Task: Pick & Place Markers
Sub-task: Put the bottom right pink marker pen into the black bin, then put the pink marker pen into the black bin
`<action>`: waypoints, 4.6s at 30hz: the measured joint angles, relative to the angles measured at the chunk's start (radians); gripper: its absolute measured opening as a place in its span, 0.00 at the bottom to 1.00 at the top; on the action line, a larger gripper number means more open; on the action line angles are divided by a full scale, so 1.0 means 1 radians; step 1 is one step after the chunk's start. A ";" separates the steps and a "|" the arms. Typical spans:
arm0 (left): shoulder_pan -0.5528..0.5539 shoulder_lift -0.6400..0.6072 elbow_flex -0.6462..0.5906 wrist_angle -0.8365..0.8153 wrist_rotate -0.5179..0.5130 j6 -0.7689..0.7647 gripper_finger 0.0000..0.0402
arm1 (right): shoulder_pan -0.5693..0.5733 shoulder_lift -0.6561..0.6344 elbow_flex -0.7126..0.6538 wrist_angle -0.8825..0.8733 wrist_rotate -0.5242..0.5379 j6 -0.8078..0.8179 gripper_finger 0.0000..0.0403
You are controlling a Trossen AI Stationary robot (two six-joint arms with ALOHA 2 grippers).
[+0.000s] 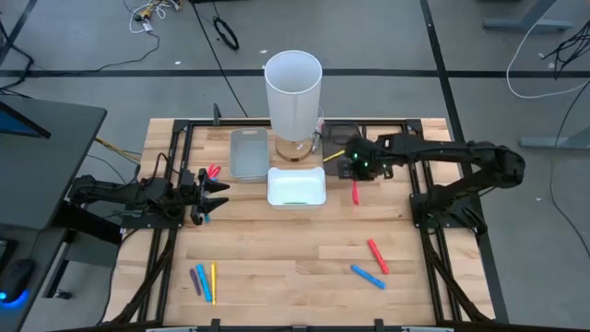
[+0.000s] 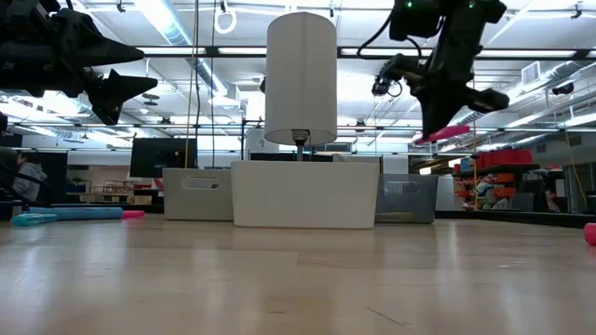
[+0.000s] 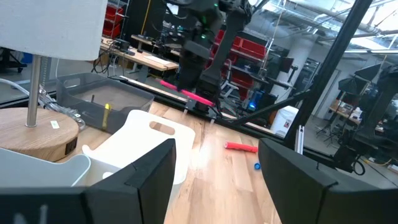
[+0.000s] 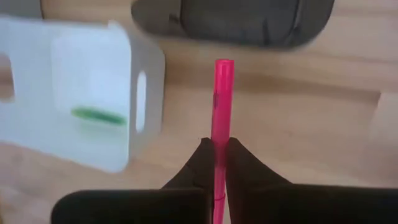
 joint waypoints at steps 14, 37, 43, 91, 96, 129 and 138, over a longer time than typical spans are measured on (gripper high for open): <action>0.000 0.000 0.000 0.000 0.000 0.000 0.58 | -0.252 0.063 0.035 0.106 0.000 -0.114 0.02; 0.000 0.000 0.000 0.000 0.000 0.000 0.58 | -0.446 0.362 0.369 0.067 -0.076 -0.313 0.02; 0.000 0.000 0.000 0.000 0.000 0.000 0.58 | -0.441 0.393 0.321 0.080 -0.082 -0.309 0.02; 0.000 0.000 0.000 0.000 0.000 0.000 0.58 | -0.412 0.568 0.250 0.188 -0.079 -0.377 0.56; 0.000 0.000 0.000 0.000 0.000 0.000 0.58 | -0.412 0.552 0.250 0.186 -0.079 -0.388 0.65; 0.000 0.000 0.000 0.000 0.000 0.000 0.58 | -0.130 0.276 0.250 0.015 -0.129 -0.660 0.65; 0.000 0.000 0.000 0.000 0.000 0.000 0.58 | 0.026 0.275 0.250 0.023 -0.135 -0.760 0.65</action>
